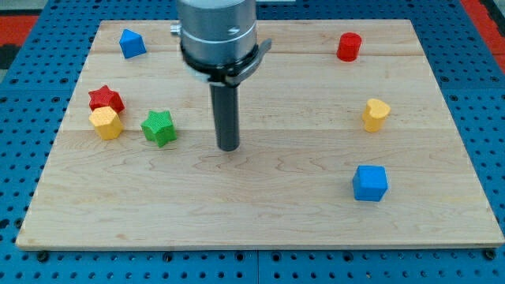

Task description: Push green circle down a bit

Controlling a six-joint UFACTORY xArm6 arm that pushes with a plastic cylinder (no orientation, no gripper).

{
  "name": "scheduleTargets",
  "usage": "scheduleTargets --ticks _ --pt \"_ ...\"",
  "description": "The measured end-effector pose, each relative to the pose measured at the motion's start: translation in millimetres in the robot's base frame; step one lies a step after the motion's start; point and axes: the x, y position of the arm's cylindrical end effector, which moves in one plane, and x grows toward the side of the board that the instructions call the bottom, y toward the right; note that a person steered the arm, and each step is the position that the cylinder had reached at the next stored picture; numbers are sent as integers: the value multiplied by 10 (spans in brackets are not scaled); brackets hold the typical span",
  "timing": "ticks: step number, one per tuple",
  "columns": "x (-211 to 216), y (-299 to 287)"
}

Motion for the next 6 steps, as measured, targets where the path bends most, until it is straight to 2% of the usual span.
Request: scheduleTargets --ticks 1,2,3,4,5,6 --pt "-167 -613" --pt "-575 -801" --pt "-699 -326" --pt "-1326 209" --pt "-1706 1221" --pt "-2456 1252"
